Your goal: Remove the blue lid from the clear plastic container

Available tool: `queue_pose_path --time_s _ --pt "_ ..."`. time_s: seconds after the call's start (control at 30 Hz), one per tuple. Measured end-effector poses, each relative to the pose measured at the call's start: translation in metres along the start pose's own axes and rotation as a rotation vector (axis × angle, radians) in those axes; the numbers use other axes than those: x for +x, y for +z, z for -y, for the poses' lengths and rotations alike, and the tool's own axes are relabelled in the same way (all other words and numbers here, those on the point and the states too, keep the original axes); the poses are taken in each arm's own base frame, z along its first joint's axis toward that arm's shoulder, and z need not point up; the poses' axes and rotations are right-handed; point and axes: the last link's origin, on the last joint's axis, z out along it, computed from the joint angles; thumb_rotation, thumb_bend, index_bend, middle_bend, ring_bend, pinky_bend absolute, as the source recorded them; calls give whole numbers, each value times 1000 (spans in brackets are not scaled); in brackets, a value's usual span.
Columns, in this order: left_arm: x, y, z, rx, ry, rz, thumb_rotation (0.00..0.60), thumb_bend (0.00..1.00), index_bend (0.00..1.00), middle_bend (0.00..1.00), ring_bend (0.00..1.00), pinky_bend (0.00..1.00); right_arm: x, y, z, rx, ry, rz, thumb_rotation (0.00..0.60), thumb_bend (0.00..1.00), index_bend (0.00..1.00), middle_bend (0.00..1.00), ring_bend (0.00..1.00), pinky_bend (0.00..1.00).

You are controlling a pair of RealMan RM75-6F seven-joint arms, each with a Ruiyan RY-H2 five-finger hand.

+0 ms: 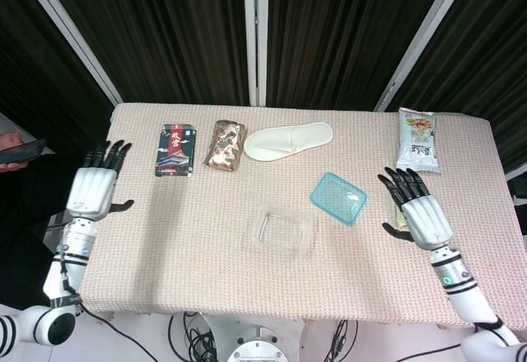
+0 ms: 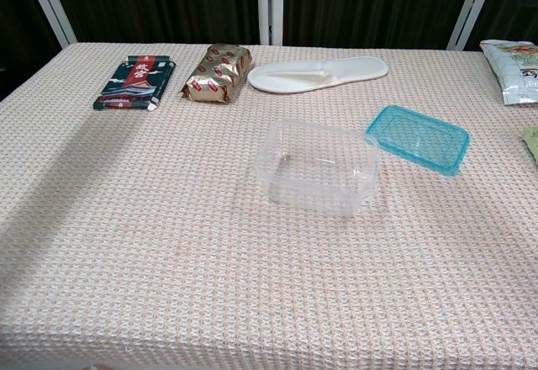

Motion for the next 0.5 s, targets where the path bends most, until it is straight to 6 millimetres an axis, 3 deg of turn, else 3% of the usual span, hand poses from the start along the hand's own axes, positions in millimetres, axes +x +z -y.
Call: queue_pose_path --time_s 0.13,0.2,0.33,0.5 --pt "2 -19 40 67 34 -51 600 31 120 106 0 68 31 -23 -21 -81 65 -3 600 139 0 43 0 0" --pt "3 -27 50 69 51 -61 600 31 120 106 0 59 44 -36 -32 -137 92 -18 600 143 0 44 0 0" --pt "3 -61 77 111 93 -67 600 32 120 106 0 55 53 -56 -47 -215 115 -40 600 146 0 30 0 0" --pt "1 -110 90 146 34 -46 600 31 120 106 0 36 59 -84 -56 -271 140 -89 600 146 0 25 0 0"
